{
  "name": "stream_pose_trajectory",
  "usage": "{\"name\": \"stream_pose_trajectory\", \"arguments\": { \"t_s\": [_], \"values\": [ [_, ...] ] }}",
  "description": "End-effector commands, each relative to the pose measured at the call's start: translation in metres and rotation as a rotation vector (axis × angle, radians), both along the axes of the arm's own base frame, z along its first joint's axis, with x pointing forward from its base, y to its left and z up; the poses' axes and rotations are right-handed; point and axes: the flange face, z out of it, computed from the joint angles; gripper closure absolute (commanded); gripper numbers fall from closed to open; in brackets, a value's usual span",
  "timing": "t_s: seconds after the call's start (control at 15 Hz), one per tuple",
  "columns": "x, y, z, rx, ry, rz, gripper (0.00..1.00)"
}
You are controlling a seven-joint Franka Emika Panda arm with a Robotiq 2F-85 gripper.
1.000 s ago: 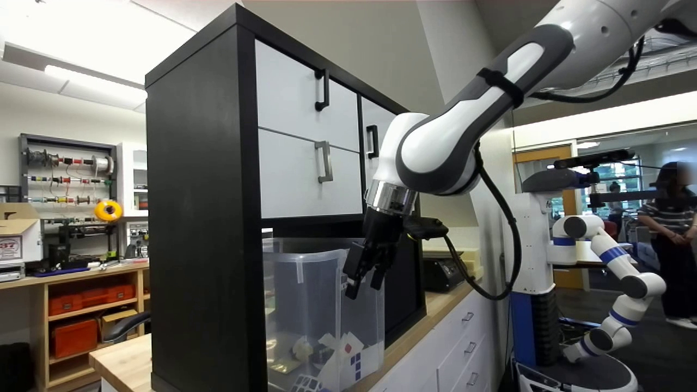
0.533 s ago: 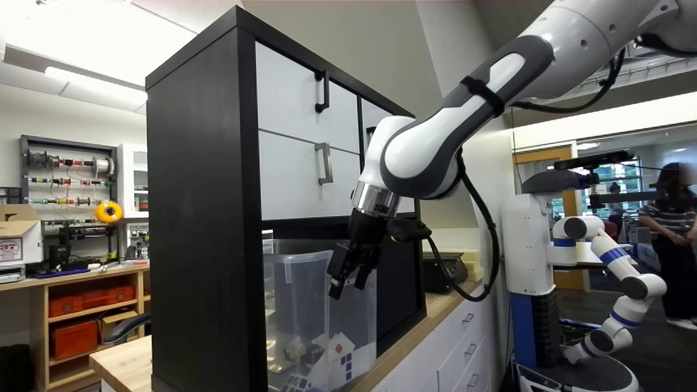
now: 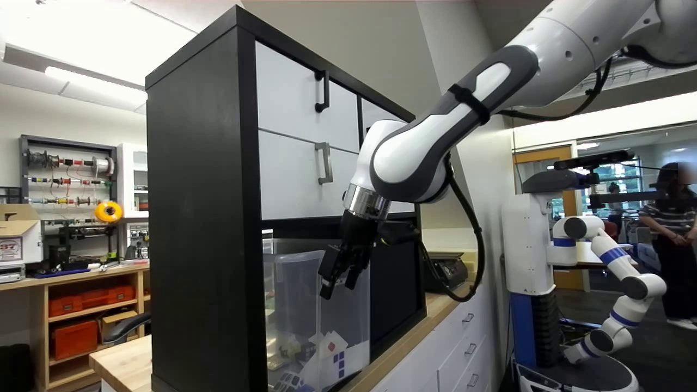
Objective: Push the box under the cabinet
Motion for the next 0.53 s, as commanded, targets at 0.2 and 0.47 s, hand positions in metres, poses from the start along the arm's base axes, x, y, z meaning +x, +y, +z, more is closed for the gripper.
{"name": "stream_pose_trajectory", "arguments": {
  "t_s": [0.2, 0.47],
  "values": [
    [-0.004, -0.008, 0.001, -0.011, 0.004, 0.019, 0.0],
    [-0.026, -0.01, 0.001, -0.01, 0.035, 0.035, 0.0]
  ]
}}
